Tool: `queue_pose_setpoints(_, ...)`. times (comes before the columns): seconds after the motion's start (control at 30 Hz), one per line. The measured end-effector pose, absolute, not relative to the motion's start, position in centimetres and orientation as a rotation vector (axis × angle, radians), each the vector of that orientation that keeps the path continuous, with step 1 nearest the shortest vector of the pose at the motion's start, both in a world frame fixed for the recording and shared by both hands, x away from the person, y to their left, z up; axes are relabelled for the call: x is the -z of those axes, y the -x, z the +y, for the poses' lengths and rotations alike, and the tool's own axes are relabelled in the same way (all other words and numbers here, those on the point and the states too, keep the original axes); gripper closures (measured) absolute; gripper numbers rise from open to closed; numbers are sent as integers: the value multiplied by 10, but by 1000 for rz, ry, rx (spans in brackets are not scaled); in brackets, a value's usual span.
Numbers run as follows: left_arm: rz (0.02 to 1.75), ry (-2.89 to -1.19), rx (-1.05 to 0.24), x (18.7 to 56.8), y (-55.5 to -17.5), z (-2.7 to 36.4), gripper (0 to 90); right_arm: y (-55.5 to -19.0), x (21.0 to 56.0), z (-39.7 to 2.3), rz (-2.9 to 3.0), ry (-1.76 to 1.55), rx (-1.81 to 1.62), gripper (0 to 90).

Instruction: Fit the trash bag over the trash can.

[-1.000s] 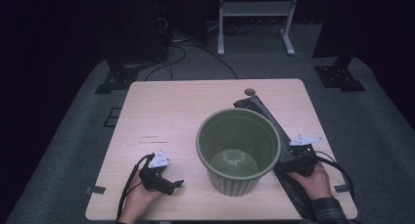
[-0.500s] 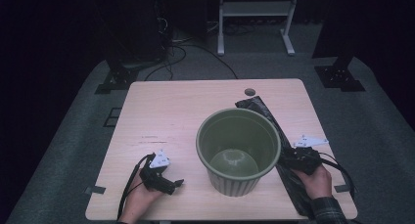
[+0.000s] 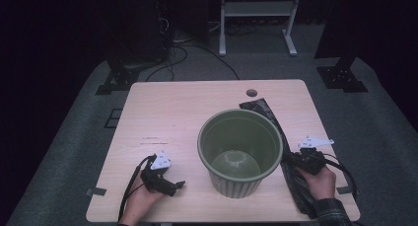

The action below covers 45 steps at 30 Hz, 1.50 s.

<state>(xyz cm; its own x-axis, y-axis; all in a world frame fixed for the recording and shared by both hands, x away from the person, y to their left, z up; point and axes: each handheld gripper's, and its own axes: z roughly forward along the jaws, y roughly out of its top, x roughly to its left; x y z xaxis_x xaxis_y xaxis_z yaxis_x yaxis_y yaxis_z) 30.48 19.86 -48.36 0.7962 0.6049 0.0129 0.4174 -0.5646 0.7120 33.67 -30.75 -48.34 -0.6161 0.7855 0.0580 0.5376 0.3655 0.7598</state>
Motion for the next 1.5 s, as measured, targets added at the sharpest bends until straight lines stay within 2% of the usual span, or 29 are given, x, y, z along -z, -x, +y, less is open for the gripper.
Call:
queue_pose_setpoints(0.43, 751, -2252, -330, 484, -305, 199, 0, -331, 461, -315, 2293, -1086, -1192, 899)
queue_pose_setpoints(1.5, 750, -2254, -330, 484, -305, 199, 0, -312, 345, -333, 2138, -796, -1593, 899)
